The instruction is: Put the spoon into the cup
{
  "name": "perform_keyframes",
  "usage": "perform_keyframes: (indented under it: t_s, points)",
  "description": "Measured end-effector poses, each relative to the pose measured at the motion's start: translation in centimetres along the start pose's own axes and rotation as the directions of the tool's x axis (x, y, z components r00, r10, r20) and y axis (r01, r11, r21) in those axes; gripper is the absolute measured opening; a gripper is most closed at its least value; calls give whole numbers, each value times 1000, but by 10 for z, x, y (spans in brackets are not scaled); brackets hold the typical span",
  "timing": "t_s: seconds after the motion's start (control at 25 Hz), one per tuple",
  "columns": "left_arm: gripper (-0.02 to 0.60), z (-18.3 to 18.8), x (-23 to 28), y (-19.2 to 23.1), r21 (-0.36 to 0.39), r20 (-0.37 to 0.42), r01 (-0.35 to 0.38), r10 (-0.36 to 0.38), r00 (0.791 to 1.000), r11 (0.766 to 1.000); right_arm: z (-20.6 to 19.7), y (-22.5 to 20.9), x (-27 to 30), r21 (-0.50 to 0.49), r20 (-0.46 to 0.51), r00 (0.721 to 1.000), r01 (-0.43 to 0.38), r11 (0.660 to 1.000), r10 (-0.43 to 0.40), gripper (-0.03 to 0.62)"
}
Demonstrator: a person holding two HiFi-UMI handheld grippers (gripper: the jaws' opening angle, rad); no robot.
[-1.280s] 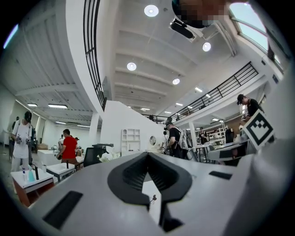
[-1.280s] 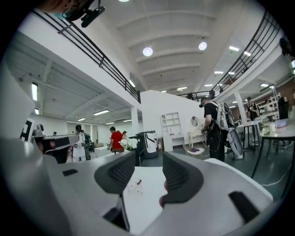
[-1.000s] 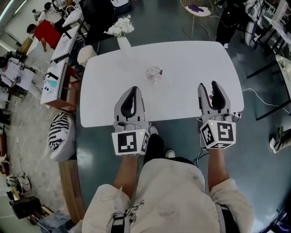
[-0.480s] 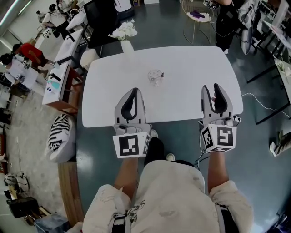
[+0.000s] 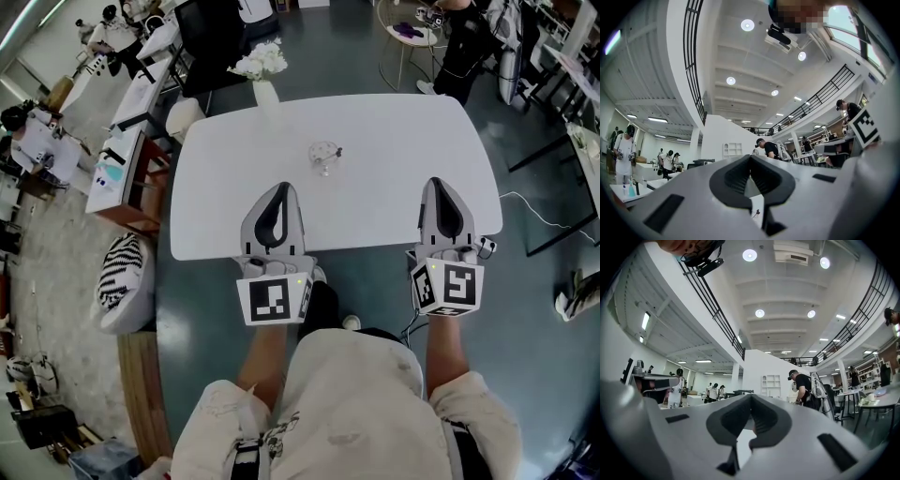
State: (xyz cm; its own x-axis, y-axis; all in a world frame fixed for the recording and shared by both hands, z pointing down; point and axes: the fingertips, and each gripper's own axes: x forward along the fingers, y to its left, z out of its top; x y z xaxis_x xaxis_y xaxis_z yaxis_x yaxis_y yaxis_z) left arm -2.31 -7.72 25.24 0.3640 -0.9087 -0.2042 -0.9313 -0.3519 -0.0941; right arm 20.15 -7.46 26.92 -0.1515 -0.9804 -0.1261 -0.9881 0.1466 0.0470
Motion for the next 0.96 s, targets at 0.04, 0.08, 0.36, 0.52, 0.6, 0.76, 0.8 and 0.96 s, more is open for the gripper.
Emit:
perform_keyframes:
  t_s: [0.04, 0.08, 0.36, 0.52, 0.6, 0.76, 0.8, 0.96]
  points:
    - [3, 0, 0, 1, -2, 0, -1, 1, 1000, 1000, 0, 1, 0, -2, -1, 1000, -1, 1000, 1, -12]
    - [3, 0, -1, 2, -5, 0, -1, 1, 1000, 1000, -1, 3, 0, -2, -4, 1000, -3, 1000, 3, -12]
    - [3, -2, -4, 3, -5, -4, -7, 7, 1000, 1000, -3, 5, 0, 5, -14, 1000, -4, 1000, 5, -12]
    - [3, -6, -4, 4, -2, -12, -13, 13, 1000, 1000, -7, 5, 4, 6, -17, 1000, -7, 1000, 8, -12]
    - [3, -8, -4, 3, 0, -14, -17, 17, 1000, 1000, -9, 2, 4, 8, -19, 1000, -7, 1000, 8, -12]
    - [3, -8, -4, 4, 2, -19, -24, 24, 1000, 1000, -10, 1, 8, 12, -23, 1000, -9, 1000, 9, -12]
    - [3, -9, -3, 4, 2, -20, -25, 25, 999, 1000, -11, 1, 10, 14, -24, 1000, -10, 1000, 10, -12]
    - [3, -10, 0, 8, 2, -26, -30, 30, 999, 1000, -11, 4, 16, 19, -25, 1000, -17, 1000, 17, -12]
